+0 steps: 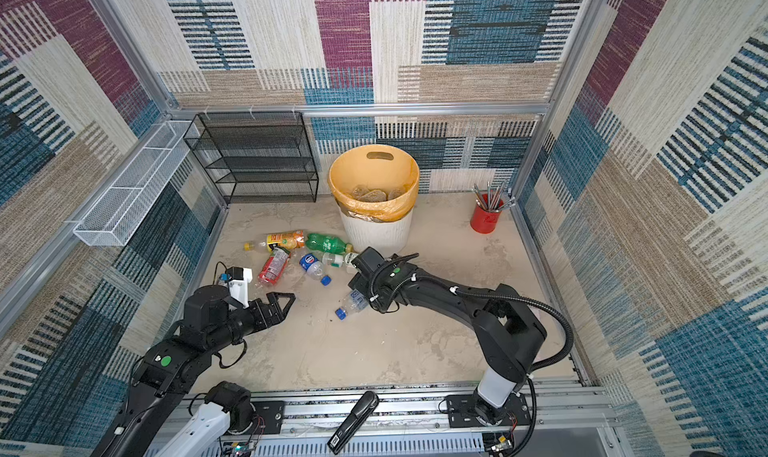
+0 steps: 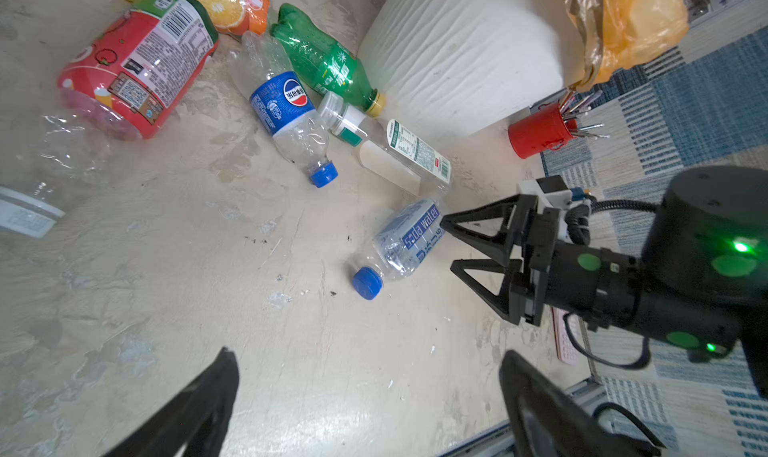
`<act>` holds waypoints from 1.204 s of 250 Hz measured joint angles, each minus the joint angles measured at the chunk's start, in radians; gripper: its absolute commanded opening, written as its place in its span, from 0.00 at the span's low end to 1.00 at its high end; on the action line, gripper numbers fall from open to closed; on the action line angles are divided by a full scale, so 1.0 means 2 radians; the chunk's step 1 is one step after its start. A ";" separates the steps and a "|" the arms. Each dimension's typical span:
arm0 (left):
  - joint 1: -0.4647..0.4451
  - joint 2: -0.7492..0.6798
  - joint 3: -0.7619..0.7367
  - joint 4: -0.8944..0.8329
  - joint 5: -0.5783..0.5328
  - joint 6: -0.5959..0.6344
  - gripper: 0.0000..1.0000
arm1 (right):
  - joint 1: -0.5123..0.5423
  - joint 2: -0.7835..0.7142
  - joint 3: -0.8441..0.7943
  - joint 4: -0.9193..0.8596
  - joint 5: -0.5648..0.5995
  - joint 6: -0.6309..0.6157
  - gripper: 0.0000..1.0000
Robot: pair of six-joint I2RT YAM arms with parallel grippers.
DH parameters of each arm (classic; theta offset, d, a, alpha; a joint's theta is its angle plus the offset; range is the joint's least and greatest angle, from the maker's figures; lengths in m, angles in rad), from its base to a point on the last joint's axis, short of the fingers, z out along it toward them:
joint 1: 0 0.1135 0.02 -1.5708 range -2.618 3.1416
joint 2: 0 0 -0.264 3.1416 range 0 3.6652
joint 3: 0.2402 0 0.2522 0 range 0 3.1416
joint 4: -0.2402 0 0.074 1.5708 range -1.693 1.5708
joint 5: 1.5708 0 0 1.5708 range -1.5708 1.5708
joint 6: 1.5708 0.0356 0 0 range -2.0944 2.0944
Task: Throw the plastic bottles in the bin
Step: 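Lower the right gripper onto the blue-capped soda water bottle and close it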
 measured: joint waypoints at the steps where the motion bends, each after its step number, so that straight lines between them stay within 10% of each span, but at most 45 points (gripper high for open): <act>1: 0.000 -0.001 0.000 0.000 0.000 0.000 0.99 | 0.000 0.001 0.001 -0.001 0.000 0.001 0.82; 301: 0.000 -0.078 -0.013 -0.087 -0.018 0.018 0.98 | 0.018 0.125 0.125 -0.088 0.014 0.023 0.84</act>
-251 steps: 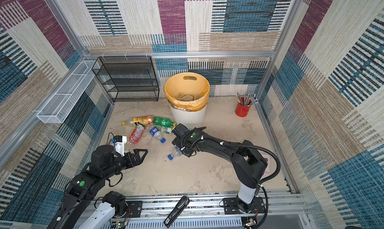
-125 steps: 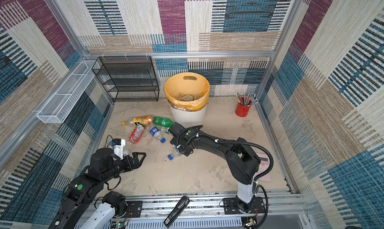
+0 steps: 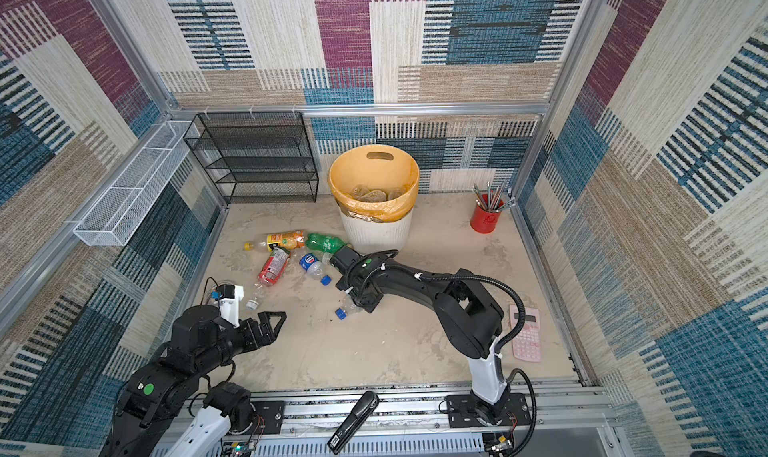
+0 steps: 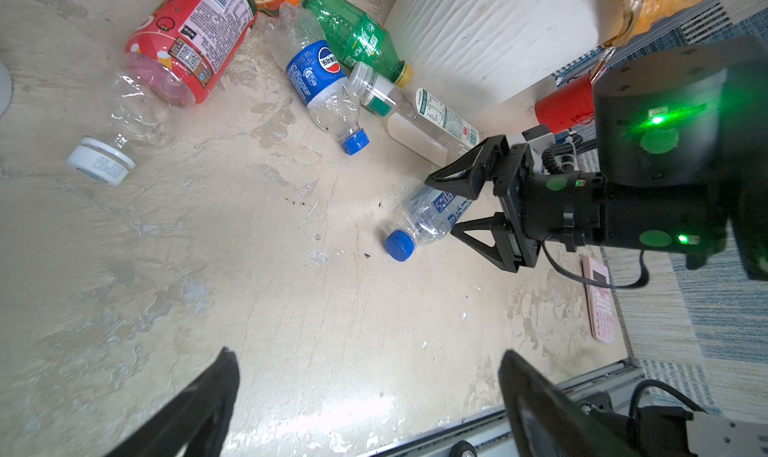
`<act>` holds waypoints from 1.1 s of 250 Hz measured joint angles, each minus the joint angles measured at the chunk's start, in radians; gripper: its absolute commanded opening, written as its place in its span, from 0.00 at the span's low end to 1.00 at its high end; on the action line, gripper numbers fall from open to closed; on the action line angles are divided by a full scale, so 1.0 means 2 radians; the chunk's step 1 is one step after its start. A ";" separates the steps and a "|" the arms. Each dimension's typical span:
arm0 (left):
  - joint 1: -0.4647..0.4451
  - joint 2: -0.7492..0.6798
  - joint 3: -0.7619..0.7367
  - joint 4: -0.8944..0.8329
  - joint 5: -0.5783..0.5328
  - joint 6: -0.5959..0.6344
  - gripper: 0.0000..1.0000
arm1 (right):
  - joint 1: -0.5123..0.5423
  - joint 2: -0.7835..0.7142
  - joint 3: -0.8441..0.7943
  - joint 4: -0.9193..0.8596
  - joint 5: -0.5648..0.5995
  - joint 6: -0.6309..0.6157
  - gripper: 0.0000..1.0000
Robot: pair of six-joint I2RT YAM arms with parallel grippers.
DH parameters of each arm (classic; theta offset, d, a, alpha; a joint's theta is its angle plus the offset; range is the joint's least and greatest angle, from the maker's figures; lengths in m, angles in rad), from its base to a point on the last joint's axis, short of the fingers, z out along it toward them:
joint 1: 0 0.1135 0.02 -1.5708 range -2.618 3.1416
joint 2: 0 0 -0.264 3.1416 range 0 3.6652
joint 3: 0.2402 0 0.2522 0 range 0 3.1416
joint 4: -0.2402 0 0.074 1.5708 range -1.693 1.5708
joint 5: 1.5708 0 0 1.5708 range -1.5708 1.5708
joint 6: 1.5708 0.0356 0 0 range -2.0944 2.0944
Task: Throw the plastic bottles in the bin
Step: 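Lower the right gripper onto the blue-capped soda water bottle and close it, then lift the soda water bottle with the right gripper over the bin and release it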
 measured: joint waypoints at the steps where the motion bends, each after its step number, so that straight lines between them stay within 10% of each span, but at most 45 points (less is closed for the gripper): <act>1: 0.000 0.000 0.000 0.000 0.000 0.000 0.98 | 0.000 0.001 0.000 0.000 0.000 0.000 0.84; 179: 0.000 -0.008 0.004 -0.009 0.003 0.001 0.98 | 0.000 0.031 -0.002 0.005 -0.005 0.003 0.65; 275: 0.000 -0.006 0.006 -0.009 0.015 0.002 0.98 | 0.001 -0.094 -0.127 0.044 0.014 0.007 0.45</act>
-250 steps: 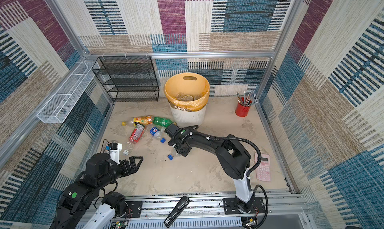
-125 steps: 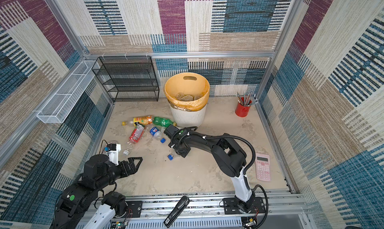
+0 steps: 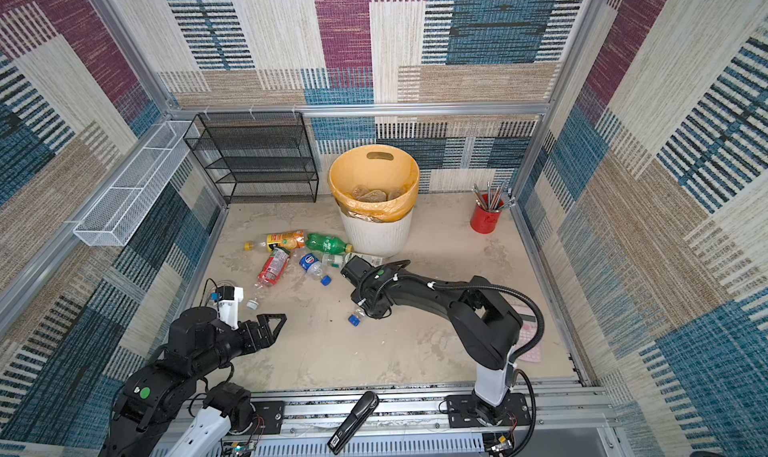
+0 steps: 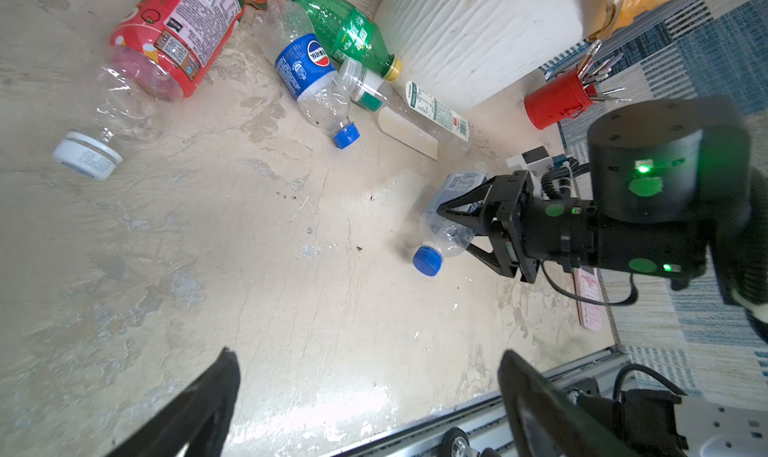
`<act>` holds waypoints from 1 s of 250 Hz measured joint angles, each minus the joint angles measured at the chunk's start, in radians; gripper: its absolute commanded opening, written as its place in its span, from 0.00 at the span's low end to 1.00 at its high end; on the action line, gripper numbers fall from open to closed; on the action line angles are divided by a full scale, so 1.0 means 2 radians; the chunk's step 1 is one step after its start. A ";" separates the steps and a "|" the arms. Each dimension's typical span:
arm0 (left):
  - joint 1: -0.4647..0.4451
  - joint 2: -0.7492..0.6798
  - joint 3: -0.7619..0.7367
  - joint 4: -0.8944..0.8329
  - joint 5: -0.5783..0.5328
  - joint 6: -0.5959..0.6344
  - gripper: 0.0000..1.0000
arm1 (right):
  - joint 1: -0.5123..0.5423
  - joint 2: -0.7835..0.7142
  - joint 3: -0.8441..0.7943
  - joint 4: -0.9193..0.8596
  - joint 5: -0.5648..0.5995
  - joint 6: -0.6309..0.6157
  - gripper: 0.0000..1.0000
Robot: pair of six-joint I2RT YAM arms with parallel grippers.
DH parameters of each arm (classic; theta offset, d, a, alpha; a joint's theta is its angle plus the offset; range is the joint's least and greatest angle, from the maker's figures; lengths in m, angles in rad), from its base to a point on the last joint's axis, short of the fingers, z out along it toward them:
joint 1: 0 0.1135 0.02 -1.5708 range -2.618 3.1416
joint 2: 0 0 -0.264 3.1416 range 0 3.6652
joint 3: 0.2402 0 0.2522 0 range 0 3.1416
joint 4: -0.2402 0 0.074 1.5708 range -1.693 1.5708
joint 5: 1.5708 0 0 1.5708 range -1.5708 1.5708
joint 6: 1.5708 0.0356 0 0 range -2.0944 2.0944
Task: Throw the plastic bottles in the bin
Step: 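Lift the soda water bottle with the right gripper over the bin and release it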
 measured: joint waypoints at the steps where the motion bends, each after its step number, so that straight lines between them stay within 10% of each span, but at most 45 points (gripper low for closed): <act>1: 0.000 0.000 0.000 0.000 0.000 0.000 0.97 | 0.000 -0.002 -0.002 0.001 0.001 0.000 0.45; 171: 0.000 0.033 -0.024 0.026 -0.069 -0.088 0.97 | -0.057 -0.467 -0.336 0.218 0.012 -0.163 0.47; 250: 0.000 0.047 -0.004 0.029 -0.114 -0.106 0.97 | -0.128 -0.528 -0.282 0.244 -0.014 -0.274 0.47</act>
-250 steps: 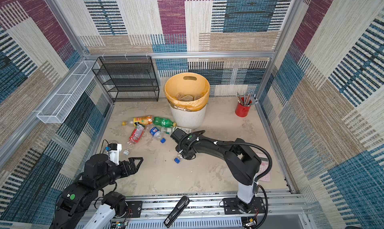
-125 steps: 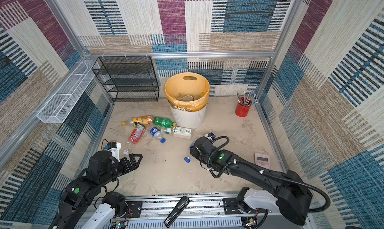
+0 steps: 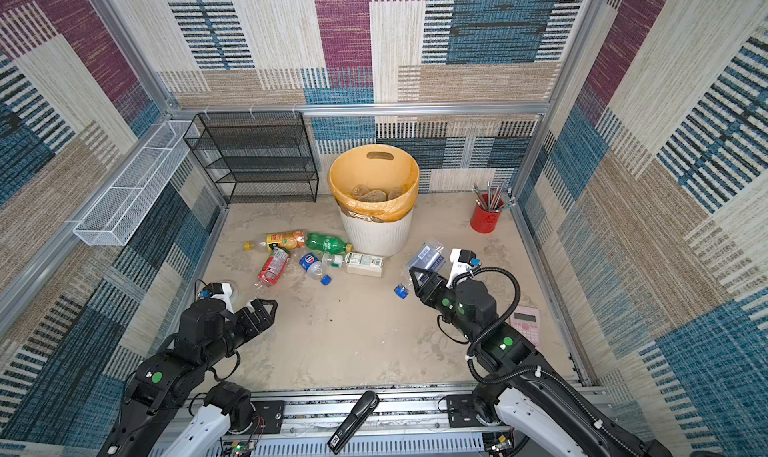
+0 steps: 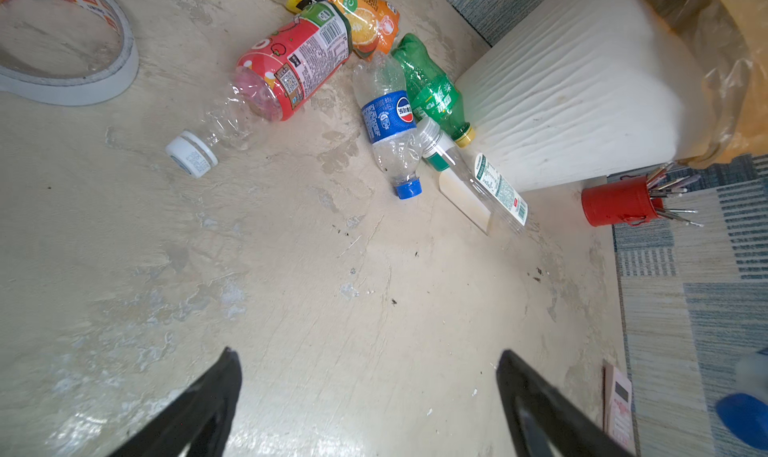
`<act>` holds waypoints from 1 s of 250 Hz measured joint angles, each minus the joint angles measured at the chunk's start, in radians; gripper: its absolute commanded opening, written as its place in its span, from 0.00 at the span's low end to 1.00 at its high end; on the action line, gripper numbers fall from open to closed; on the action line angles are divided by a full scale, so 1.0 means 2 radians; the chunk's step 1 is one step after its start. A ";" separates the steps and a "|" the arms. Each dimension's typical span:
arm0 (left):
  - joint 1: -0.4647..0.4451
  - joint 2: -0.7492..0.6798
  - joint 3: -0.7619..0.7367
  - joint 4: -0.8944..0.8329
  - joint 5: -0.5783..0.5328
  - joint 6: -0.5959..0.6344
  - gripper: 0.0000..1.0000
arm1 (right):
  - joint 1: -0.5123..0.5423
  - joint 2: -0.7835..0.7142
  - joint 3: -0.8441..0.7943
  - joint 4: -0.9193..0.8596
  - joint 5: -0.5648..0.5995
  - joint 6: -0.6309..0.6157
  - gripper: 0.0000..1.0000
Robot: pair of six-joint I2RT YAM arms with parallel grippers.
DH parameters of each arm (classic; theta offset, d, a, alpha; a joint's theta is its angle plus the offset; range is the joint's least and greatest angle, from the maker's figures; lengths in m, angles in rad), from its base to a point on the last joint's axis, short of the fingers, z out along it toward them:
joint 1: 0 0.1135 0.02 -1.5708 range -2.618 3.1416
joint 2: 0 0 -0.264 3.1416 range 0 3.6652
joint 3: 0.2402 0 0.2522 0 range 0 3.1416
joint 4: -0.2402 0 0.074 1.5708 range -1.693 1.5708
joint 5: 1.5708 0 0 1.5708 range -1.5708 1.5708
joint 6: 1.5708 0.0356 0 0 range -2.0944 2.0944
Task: Throw the plastic bottles in the bin
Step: 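Lift the soda water bottle with the right gripper over the bin and release it, then return the right gripper to its start while the left gripper reaches toward the red-label bottle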
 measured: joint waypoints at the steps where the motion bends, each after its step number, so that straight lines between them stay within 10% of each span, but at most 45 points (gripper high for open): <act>1: 0.000 0.001 0.000 0.000 -0.001 0.000 0.97 | -0.001 0.002 0.002 0.001 -0.001 -0.002 0.47; 97: 0.000 0.054 0.032 0.049 -0.004 0.002 0.97 | -0.113 0.396 0.580 -0.005 -0.121 -0.124 0.86; 163: 0.000 0.047 0.034 0.064 -0.017 0.005 0.98 | -0.118 0.293 0.492 -0.025 -0.118 -0.140 0.87; 250: 0.000 0.039 0.021 0.062 -0.033 0.002 0.97 | -0.117 0.116 0.065 -0.069 -0.144 -0.075 0.75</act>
